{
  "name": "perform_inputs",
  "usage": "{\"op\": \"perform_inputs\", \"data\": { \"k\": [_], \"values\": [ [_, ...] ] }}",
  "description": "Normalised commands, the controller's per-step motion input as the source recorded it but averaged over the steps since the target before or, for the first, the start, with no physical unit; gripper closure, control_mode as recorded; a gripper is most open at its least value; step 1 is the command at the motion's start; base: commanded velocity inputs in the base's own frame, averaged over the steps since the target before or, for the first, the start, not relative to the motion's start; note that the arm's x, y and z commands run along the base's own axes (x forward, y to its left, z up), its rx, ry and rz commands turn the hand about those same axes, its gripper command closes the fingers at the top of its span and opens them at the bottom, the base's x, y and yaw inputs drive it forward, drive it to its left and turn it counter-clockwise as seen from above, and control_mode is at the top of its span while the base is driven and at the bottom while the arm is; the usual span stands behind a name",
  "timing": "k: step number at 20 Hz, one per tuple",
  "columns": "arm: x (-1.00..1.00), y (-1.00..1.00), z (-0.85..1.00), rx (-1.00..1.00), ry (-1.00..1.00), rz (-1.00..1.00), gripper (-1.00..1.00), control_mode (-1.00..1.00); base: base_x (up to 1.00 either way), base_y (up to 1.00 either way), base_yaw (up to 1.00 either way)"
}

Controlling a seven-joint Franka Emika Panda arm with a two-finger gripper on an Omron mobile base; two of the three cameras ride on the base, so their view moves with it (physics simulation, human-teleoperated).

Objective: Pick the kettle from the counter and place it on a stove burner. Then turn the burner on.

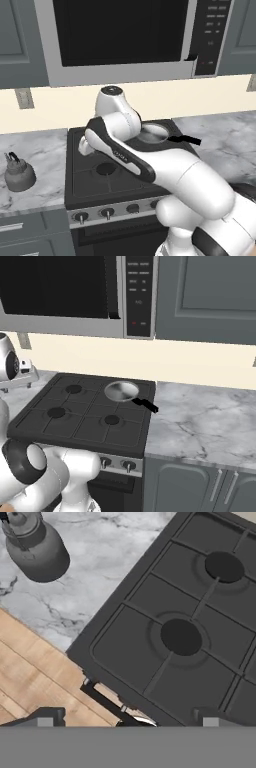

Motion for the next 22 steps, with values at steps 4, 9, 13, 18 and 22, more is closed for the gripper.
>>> {"op": "perform_inputs", "data": {
  "k": [4, 9, 13, 18, 22],
  "values": [
    [-0.01, 0.61, -0.09, 0.00, 0.00, 0.13, -1.00, -1.00, 0.00, 0.00, 0.00],
    [-0.01, 0.53, -0.05, 0.00, -0.01, 0.11, -1.00, -1.00, 0.00, 0.00, 0.00],
    [0.00, 0.50, -0.01, 0.00, -0.01, 0.09, -1.00, -1.00, 0.00, 0.00, 0.00],
    [0.00, 0.52, 0.00, 0.00, -0.01, 0.07, -1.00, -1.00, 0.00, 0.00, 0.00],
    [0.00, 0.56, -0.02, 0.00, -0.01, 0.03, -1.00, -1.00, 0.00, 0.00, 0.00]
  ]
}}
